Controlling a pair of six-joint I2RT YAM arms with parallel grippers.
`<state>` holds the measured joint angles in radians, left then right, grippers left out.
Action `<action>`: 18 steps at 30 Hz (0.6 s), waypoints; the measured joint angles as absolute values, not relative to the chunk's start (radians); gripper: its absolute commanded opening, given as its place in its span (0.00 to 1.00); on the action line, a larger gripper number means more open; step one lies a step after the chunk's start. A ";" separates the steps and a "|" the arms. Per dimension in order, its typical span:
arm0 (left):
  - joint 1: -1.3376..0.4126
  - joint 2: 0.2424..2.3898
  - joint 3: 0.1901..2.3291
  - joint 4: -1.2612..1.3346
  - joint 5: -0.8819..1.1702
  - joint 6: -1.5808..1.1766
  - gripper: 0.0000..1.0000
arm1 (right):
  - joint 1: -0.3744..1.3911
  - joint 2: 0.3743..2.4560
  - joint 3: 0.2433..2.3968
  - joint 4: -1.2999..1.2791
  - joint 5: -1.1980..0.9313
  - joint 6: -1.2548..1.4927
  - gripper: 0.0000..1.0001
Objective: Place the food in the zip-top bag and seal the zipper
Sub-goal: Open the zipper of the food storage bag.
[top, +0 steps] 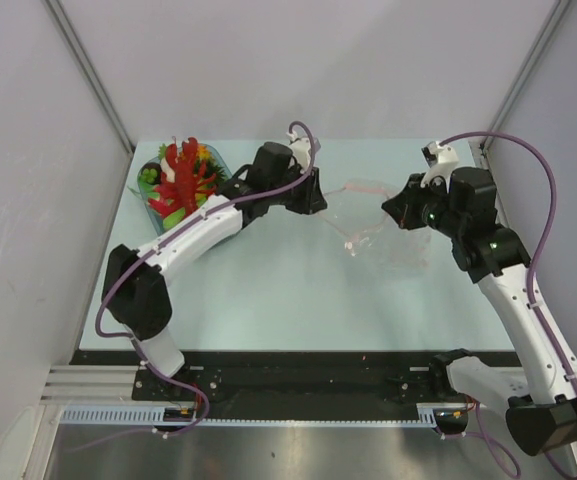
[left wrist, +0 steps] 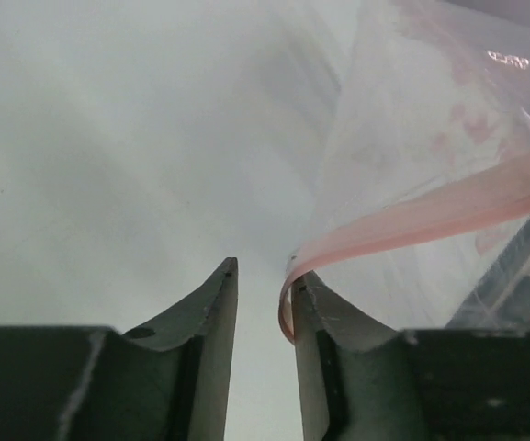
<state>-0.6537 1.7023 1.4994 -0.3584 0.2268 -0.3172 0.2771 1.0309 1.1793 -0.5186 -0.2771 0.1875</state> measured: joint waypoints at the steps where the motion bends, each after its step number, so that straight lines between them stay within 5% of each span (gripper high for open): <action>1: -0.640 1.717 1.519 -0.359 0.260 -0.303 0.51 | 0.277 1.026 1.179 -0.520 -0.283 0.214 0.00; 8: -0.619 1.757 1.559 -0.352 0.378 -0.270 0.77 | 0.273 1.027 1.142 -0.518 -0.292 0.355 0.00; 11: -0.607 1.774 1.600 -0.360 0.426 -0.265 0.98 | 0.270 1.039 1.119 -0.514 -0.274 0.388 0.00; 18: -0.448 1.717 1.609 -0.386 0.484 -0.258 1.00 | 0.247 1.105 1.100 -0.466 -0.248 0.450 0.00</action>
<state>-0.4477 1.7172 1.6093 -0.3862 0.4839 -0.2577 0.2466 1.1049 1.0996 -0.4656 -0.2481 0.4496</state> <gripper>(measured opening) 0.995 0.010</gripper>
